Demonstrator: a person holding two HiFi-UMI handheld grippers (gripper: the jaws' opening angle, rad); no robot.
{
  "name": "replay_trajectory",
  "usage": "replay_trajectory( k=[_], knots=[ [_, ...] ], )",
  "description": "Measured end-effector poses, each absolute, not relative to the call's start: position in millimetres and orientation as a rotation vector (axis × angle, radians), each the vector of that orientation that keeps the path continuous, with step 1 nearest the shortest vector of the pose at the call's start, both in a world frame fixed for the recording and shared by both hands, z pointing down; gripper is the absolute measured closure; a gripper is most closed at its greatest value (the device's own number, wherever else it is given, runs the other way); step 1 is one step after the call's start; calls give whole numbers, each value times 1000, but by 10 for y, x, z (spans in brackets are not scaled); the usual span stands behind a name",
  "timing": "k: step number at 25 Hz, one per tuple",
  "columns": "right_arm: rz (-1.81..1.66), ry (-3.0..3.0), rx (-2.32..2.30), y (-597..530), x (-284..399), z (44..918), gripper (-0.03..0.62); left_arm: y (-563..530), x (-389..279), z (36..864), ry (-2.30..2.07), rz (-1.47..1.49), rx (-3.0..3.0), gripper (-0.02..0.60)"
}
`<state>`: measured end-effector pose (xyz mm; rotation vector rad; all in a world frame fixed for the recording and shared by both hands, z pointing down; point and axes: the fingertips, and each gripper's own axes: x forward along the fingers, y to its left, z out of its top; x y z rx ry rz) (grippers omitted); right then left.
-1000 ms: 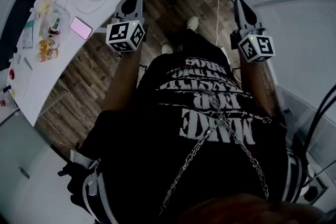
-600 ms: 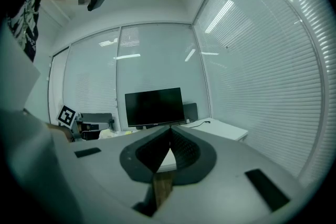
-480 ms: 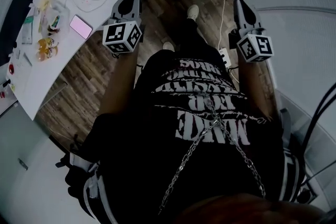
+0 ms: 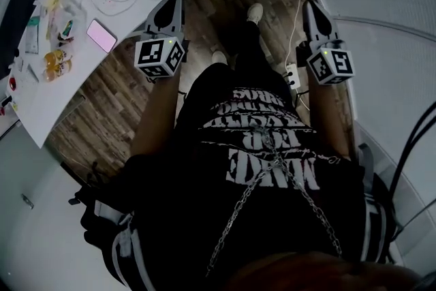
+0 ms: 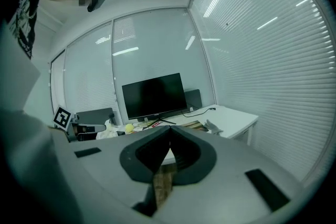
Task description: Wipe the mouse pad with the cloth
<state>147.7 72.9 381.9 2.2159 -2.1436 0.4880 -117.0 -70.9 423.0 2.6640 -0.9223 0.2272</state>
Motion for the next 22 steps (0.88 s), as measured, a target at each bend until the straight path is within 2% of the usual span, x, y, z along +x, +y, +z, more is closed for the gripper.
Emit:
replay_trajectory(
  k=[14, 22],
  knots=[
    [545, -2138, 2161, -260, 2588, 3986, 594, -1643, 52, 4382, -921, 237, 2631, 584],
    [553, -2222, 2099, -1019, 3363, 3793, 594, -2244, 799, 4113, -987, 264, 2623, 584]
  ],
)
